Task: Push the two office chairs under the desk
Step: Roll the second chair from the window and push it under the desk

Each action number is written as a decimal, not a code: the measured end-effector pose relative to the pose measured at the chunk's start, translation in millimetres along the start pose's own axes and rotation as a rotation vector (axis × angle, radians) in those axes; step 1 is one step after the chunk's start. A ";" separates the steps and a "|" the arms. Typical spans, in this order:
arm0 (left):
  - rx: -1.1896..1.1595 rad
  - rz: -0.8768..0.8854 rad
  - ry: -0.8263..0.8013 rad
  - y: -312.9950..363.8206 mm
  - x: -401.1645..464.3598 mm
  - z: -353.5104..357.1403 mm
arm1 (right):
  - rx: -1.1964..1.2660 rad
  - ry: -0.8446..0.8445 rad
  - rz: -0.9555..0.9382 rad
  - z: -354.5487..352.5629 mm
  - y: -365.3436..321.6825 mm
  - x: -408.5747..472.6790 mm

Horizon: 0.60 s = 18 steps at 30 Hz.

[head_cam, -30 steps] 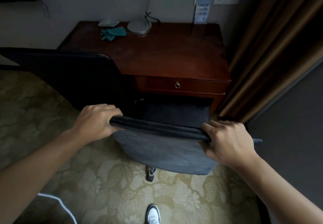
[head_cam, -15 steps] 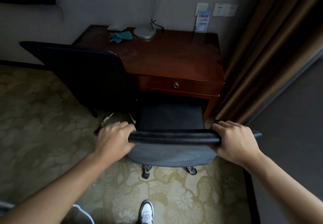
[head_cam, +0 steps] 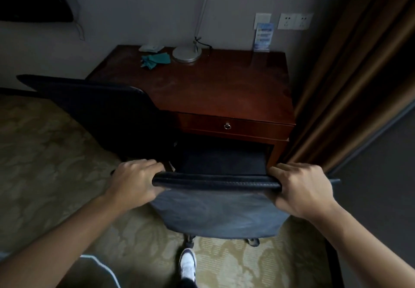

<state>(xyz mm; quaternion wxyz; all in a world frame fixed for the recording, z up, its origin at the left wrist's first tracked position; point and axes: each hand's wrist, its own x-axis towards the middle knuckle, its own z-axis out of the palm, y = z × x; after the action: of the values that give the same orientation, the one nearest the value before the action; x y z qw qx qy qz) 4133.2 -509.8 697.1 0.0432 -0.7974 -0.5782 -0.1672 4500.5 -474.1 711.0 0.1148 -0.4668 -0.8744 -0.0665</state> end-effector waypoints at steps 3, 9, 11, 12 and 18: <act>0.026 0.071 0.012 -15.7 20.2 3.5 | 0.005 0.053 -0.043 1.6 13.2 17.1; 0.000 0.114 0.033 -26.3 41.1 0.1 | 0.016 0.127 -0.114 1.0 23.3 36.1; -0.007 0.125 0.030 -25.6 42.0 -1.6 | 0.026 0.146 -0.123 3.2 25.0 37.7; -0.009 0.130 0.029 -25.3 43.4 -1.9 | 0.023 0.158 -0.118 4.0 26.4 38.4; -0.023 0.145 0.001 -28.4 55.6 -5.9 | 0.020 0.159 -0.084 4.0 25.6 44.1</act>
<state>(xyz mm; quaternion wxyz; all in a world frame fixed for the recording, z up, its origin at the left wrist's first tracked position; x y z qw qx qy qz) 4120.5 -451.6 716.7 0.0460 -0.8376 -0.5169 -0.1706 4497.5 -423.7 718.9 0.1858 -0.4216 -0.8820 -0.0993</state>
